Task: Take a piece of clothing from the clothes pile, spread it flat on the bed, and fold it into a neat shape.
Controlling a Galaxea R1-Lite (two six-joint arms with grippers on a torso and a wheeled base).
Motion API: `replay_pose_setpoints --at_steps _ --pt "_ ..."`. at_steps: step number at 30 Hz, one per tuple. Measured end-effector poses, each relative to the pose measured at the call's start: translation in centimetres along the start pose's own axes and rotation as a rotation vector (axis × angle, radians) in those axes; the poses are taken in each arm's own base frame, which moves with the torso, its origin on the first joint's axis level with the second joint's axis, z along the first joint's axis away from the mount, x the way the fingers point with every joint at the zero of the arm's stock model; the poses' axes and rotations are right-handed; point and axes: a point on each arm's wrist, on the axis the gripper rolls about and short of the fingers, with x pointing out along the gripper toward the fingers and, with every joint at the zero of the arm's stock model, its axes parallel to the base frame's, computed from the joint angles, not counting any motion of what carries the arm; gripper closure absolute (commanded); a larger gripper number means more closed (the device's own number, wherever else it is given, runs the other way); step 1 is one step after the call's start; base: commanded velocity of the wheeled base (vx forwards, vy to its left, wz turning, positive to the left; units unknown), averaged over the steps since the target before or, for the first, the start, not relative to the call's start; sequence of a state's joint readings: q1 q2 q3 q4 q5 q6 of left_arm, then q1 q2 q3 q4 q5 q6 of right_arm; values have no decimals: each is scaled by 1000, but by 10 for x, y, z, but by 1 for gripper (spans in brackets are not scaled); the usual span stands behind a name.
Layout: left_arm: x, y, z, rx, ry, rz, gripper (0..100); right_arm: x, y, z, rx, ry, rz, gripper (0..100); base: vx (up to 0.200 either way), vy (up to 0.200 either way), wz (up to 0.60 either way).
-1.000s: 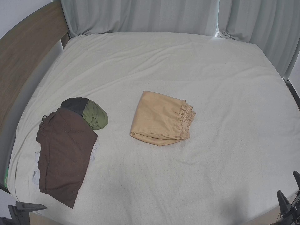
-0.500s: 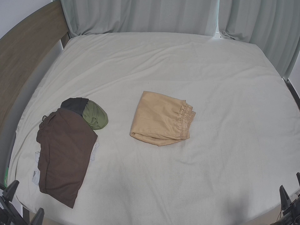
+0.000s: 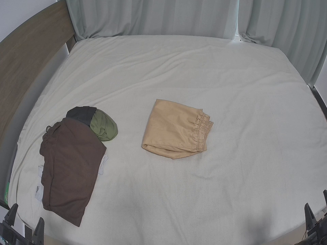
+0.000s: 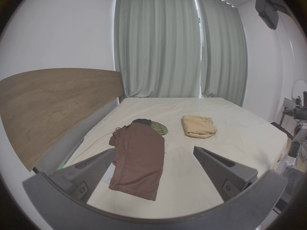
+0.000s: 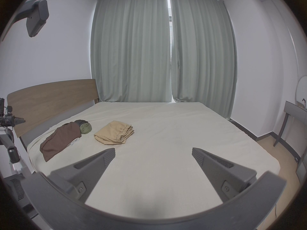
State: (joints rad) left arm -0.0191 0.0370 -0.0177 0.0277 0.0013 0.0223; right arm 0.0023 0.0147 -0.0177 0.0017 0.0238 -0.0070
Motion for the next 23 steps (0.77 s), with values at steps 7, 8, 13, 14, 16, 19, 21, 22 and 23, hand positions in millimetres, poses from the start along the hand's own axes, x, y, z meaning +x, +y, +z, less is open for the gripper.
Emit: replay_pose_setpoints --at_steps 7,8,13,14,16,19,21,22,23 --pt "-2 0 2 -14 -42 35 0 0 0 0 -2 0 0 0 0 0 0" --pt "-2 0 2 -14 -45 35 0 0 0 0 -1 0 0 0 0 0 0" --pt "-2 0 2 -14 -48 36 0 0 0 0 -2 0 1 0 0 0 0" --pt "-2 0 2 -14 -48 36 0 0 0 0 -2 0 2 0 0 0 0" --pt "-2 0 2 -15 -48 35 0 0 0 0 -2 0 3 0 0 0 0" --pt "-2 0 2 -16 -49 35 0 0 0 0 -2 0 2 0 0 0 0" --pt "-2 0 2 -16 -49 35 0 0 0 0 -2 0 2 0 0 0 0" --pt "-2 0 2 -16 -49 35 0 0 0 0 -2 0 2 0 0 0 0" --pt "-2 0 2 -16 -48 35 0 0 0 0 0 0 2 0 0 0 0"
